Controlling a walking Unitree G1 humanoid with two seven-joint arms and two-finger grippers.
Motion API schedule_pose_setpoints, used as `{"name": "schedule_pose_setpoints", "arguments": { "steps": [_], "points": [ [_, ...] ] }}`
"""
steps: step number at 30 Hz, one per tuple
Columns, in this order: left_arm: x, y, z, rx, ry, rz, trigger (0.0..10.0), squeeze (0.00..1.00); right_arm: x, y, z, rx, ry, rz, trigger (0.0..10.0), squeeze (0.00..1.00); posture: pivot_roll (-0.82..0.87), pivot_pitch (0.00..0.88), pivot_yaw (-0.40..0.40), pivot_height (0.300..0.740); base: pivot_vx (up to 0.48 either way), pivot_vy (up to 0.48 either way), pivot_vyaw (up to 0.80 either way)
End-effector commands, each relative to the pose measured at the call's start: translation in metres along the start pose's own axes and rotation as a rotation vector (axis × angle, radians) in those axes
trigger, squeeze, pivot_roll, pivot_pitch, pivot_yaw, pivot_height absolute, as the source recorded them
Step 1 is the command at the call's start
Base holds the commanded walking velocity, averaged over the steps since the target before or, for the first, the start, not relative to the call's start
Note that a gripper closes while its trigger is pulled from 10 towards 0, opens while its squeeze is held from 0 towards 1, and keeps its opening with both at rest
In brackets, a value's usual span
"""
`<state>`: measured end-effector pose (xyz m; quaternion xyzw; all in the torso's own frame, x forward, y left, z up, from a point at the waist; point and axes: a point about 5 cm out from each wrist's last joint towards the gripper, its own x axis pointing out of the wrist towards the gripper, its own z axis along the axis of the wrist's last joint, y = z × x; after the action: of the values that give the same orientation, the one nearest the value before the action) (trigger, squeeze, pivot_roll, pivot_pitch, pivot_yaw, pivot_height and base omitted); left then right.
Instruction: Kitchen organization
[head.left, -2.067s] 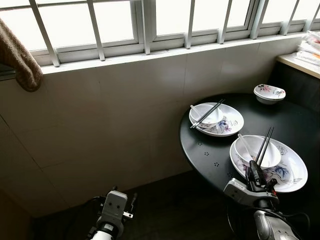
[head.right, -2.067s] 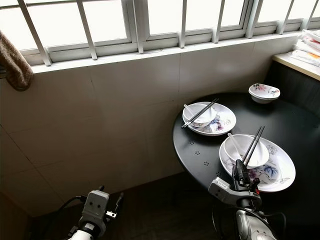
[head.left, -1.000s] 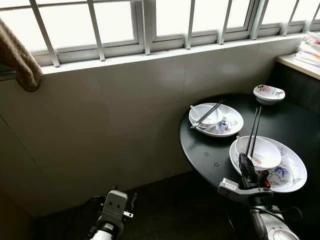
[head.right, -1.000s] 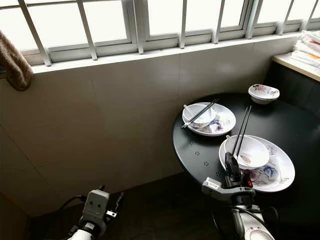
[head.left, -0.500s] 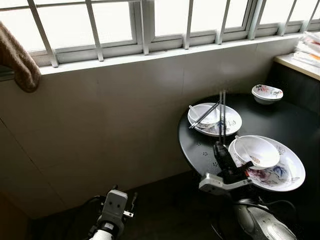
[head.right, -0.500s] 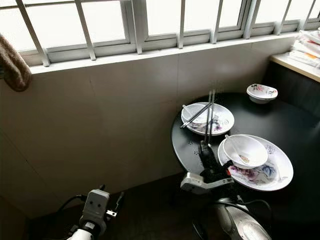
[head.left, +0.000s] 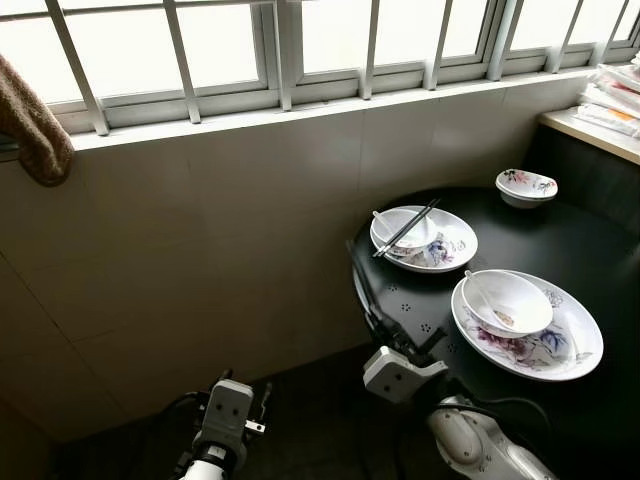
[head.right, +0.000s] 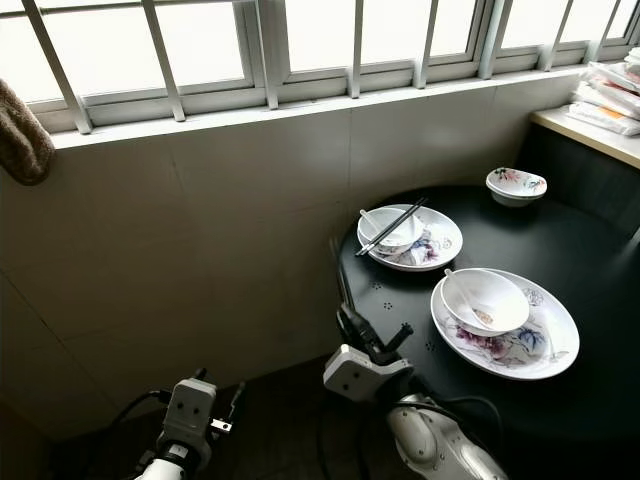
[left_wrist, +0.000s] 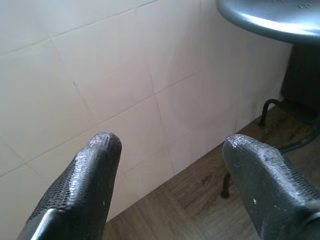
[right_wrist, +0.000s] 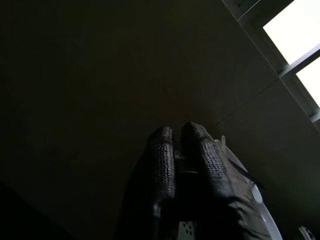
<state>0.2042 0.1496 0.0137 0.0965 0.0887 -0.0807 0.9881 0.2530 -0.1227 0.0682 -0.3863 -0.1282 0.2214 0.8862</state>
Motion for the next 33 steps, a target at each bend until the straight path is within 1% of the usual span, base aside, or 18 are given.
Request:
{"name": "schedule_pose_setpoints", "arguments": {
  "steps": [1, 3, 4, 8, 12, 13, 15, 16, 17, 19, 23, 28, 31, 33],
  "points": [
    [-0.002, 0.003, 0.001, 0.002, -0.01, 0.017, 10.0, 0.0, 0.004, -0.001, 0.005, 0.044, -0.035, 0.017, 10.0, 0.0, -0.06, 0.0, 0.001, 0.74, 0.0, 0.0, 0.8],
    [-0.002, 0.003, 0.001, 0.004, -0.011, 0.019, 10.0, 0.0, 0.003, 0.004, 0.007, 0.077, -0.049, 0.045, 10.0, 0.0, -0.06, 0.0, 0.003, 0.74, 0.0, 0.0, 0.8],
    [-0.003, 0.004, 0.001, 0.007, -0.012, 0.022, 10.0, 0.0, 0.004, 0.005, 0.008, 0.12, -0.055, 0.061, 10.0, 0.0, -0.06, 0.0, 0.001, 0.74, 0.0, 0.0, 0.8],
    [-0.003, 0.005, 0.001, 0.013, -0.016, 0.034, 10.0, 0.0, 0.005, 0.005, 0.009, 0.145, -0.076, 0.085, 10.0, 0.0, -0.06, 0.0, 0.0, 0.74, 0.0, 0.0, 0.8],
    [-0.004, 0.006, 0.001, 0.019, -0.017, 0.039, 10.0, 0.0, 0.005, 0.004, 0.009, 0.146, -0.094, 0.108, 10.0, 0.0, -0.05, 0.0, 0.001, 0.74, 0.0, 0.0, 0.8],
    [-0.004, 0.006, 0.001, 0.021, -0.016, 0.04, 10.0, 0.0, 0.005, 0.004, 0.008, 0.166, -0.089, 0.115, 10.0, 0.0, -0.05, 0.0, 0.0, 0.74, 0.0, 0.0, 0.8],
    [-0.004, 0.006, 0.001, 0.021, -0.016, 0.04, 10.0, 0.0, 0.004, 0.004, 0.007, 0.174, -0.086, 0.116, 10.0, 0.0, -0.05, 0.0, 0.0, 0.74, 0.0, 0.0, 0.8],
    [-0.004, 0.006, 0.001, 0.022, -0.015, 0.041, 10.0, 0.0, 0.004, 0.005, 0.006, 0.196, -0.073, 0.112, 10.0, 0.0, -0.05, 0.0, 0.0, 0.74, 0.0, 0.0, 0.8],
    [-0.004, 0.006, 0.001, 0.024, -0.014, 0.043, 10.0, 0.0, 0.004, 0.005, 0.001, 0.248, -0.036, 0.103, 10.0, 0.0, -0.04, 0.0, 0.0, 0.74, 0.0, 0.0, 0.8],
    [-0.004, 0.006, 0.001, 0.025, -0.014, 0.043, 10.0, 0.0, 0.003, 0.005, 0.0, 0.262, -0.027, 0.102, 10.0, 0.0, -0.04, 0.0, 0.0, 0.74, 0.0, 0.0, 0.8],
    [-0.005, 0.007, 0.001, 0.035, -0.014, 0.056, 10.0, 0.0, 0.002, 0.004, -0.01, 0.349, 0.041, 0.082, 10.0, 0.0, -0.04, 0.0, 0.0, 0.74, 0.0, 0.0, 0.8],
    [-0.007, 0.009, 0.0, 0.066, -0.006, 0.082, 10.0, 0.0, 0.0, 0.003, -0.015, 0.37, 0.064, 0.079, 10.0, 0.0, -0.04, 0.0, 0.0, 0.74, 0.0, 0.0, 0.8],
    [-0.007, 0.01, 0.001, 0.091, -0.004, 0.094, 10.0, 0.0, -0.002, 0.005, -0.017, 0.371, 0.074, 0.094, 10.0, 0.0, -0.04, 0.0, 0.001, 0.74, 0.0, 0.0, 0.8],
    [-0.008, 0.011, 0.0, 0.108, 0.004, 0.123, 10.0, 0.0, -0.005, 0.008, -0.02, 0.384, 0.097, 0.115, 10.0, 0.0, -0.04, 0.0, 0.0, 0.74, 0.0, 0.0, 0.8]
  ]
}}
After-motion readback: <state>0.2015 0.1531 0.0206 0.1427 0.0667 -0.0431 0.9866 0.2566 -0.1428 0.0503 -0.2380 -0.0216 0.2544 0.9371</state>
